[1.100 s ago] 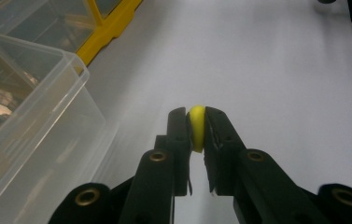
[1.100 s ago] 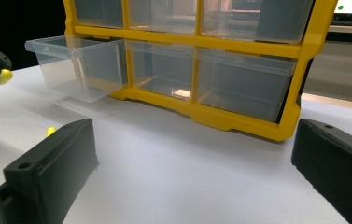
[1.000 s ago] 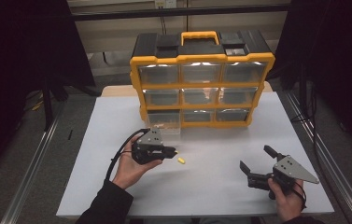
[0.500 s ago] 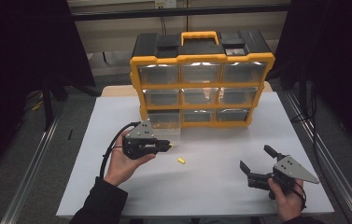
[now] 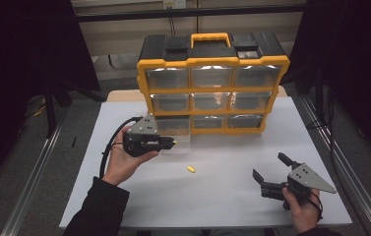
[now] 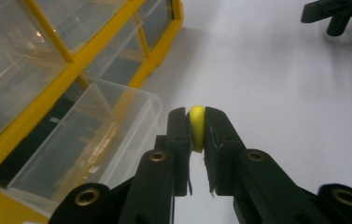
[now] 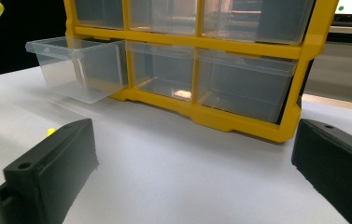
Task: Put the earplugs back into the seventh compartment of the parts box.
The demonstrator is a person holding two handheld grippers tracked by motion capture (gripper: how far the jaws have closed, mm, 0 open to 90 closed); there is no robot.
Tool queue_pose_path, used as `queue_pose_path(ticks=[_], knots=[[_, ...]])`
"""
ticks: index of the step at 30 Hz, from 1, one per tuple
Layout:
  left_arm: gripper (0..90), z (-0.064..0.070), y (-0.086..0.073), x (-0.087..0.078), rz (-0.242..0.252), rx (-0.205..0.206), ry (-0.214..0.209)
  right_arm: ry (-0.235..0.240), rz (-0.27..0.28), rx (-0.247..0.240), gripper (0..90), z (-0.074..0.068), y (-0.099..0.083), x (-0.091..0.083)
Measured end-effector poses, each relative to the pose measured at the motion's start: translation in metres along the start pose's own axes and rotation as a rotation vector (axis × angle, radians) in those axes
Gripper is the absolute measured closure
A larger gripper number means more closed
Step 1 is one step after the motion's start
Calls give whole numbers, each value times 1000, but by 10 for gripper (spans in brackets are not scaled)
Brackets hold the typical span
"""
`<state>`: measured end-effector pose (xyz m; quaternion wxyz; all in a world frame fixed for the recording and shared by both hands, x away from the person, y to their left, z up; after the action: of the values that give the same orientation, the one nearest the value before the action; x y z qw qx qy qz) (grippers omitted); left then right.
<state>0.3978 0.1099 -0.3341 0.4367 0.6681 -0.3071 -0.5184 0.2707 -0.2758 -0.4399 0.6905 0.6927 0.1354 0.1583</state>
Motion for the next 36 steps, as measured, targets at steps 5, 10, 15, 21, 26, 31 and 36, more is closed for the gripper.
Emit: queue_pose_path(ticks=[5,10,15,21,26,31,36], knots=[[812,-8,4,0,-10,-2,7,-1,0,3,0,0,0,0],[812,-14,12,-2,-12,7,15,-1,1,1,0,0,0,0],[811,-20,18,-1,-49,20,12,-2,-1,-1,0,0,0,0],[811,-28,20,4,-92,19,17,-1,0,-1,0,0,0,0],[809,-37,20,11,-138,31,25,-1,0,-1,0,0,0,-1],[807,-47,20,17,-154,2,39,1,-1,-3,0,0,0,-1],[807,-55,22,24,-202,23,39,2,1,-4,0,0,0,-1]])
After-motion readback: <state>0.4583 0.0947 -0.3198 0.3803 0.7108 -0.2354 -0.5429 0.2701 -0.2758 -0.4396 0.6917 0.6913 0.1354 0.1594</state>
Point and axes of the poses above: each handheld gripper's, and its own axes: x roughly forward along the jaws, y roughly out of its top, z roughly to its right, the point moved 2 cm from there along x, roughly forward along the jaws, and after that the axes turned 12 degrees about z, right-handed, at the moved point
